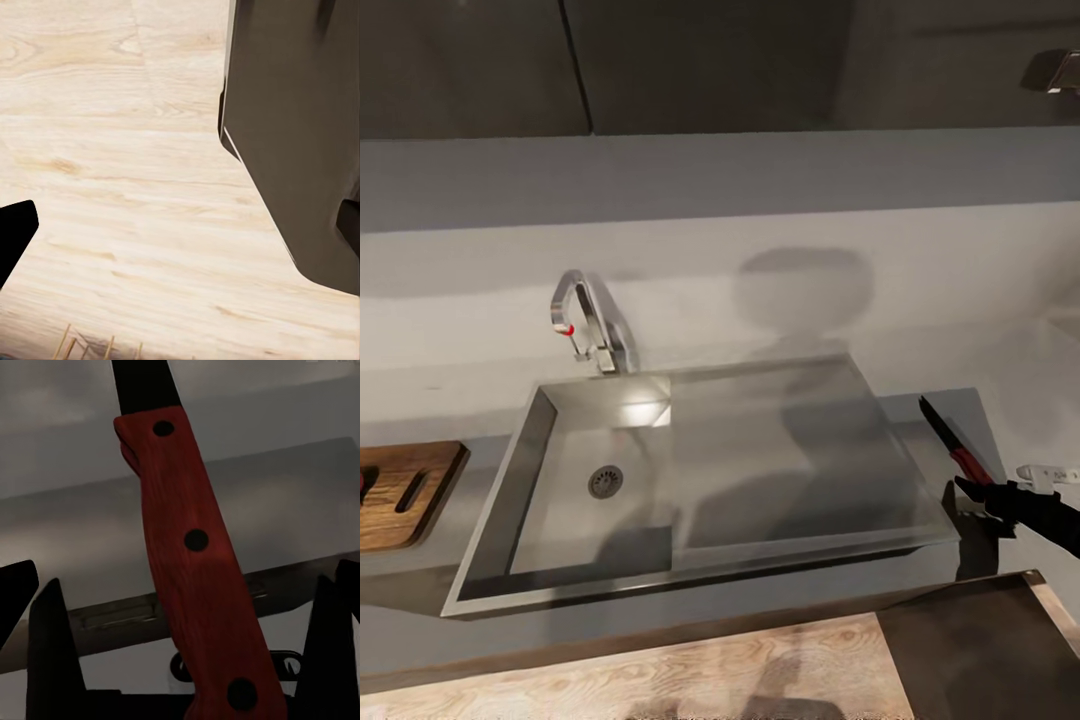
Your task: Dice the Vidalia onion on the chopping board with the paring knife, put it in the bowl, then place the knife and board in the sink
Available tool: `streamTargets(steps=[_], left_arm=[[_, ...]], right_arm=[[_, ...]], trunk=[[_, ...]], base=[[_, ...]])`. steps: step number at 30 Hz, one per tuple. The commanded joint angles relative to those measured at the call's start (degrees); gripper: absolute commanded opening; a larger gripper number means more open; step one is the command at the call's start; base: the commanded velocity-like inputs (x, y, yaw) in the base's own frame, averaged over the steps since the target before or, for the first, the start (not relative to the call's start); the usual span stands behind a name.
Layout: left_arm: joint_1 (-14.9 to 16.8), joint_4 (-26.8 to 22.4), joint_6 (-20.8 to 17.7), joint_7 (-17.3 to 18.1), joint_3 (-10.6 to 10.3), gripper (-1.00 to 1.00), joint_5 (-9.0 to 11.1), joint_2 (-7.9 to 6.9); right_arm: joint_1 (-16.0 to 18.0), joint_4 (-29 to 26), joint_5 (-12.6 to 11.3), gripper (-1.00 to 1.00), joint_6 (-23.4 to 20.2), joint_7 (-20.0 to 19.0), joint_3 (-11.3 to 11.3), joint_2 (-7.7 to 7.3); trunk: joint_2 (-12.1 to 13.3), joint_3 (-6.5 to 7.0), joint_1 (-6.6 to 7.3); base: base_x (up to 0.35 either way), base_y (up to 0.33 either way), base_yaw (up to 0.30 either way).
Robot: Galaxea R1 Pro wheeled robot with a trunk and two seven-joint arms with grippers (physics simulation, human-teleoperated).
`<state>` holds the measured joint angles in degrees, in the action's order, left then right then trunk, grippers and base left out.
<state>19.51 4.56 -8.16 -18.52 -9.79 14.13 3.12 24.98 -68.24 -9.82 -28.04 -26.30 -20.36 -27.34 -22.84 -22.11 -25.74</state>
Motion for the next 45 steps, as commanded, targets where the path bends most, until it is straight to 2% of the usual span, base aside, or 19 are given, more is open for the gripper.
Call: streamTargets(steps=[1,10,11,35,45], left_arm=[[0.1,0.1,-0.1,-0.1,-0.5,1.00,0.5,0.04],[0.1,0.1,-0.1,-0.1,-0.5,1.00,0.5,0.04],[0.1,0.1,-0.1,-0.1,-0.5,1.00,0.5,0.04],[0.1,0.1,-0.1,-0.1,-0.5,1.00,0.5,0.02],[0.1,0.1,-0.1,-0.1,-0.5,1.00,0.5,0.04]], right_arm=[[0.0,0.0,-0.6,1.00,-0.9,-0.1,0.0,0.01],[0.0,0.0,-0.6,1.00,-0.8,-0.2,-0.1,0.01],[0.0,0.0,-0.6,-1.00,-0.8,-0.2,-0.1,0.01],[0.0,0.0,-0.6,-1.00,-0.8,-0.2,-0.1,0.01],[0.0,0.0,-0.6,-1.00,-0.8,-0.2,0.0,0.01]], trunk=[[-0.1,-0.19,-0.04],[-0.1,-0.35,-0.04],[-0.1,-0.35,-0.04],[-0.1,-0.34,-0.04],[-0.1,0.45,-0.04]], base=[[0.000,0.000,0.000],[0.000,0.000,0.000],[0.000,0.000,0.000],[0.000,0.000,0.000],[0.000,0.000,0.000]])
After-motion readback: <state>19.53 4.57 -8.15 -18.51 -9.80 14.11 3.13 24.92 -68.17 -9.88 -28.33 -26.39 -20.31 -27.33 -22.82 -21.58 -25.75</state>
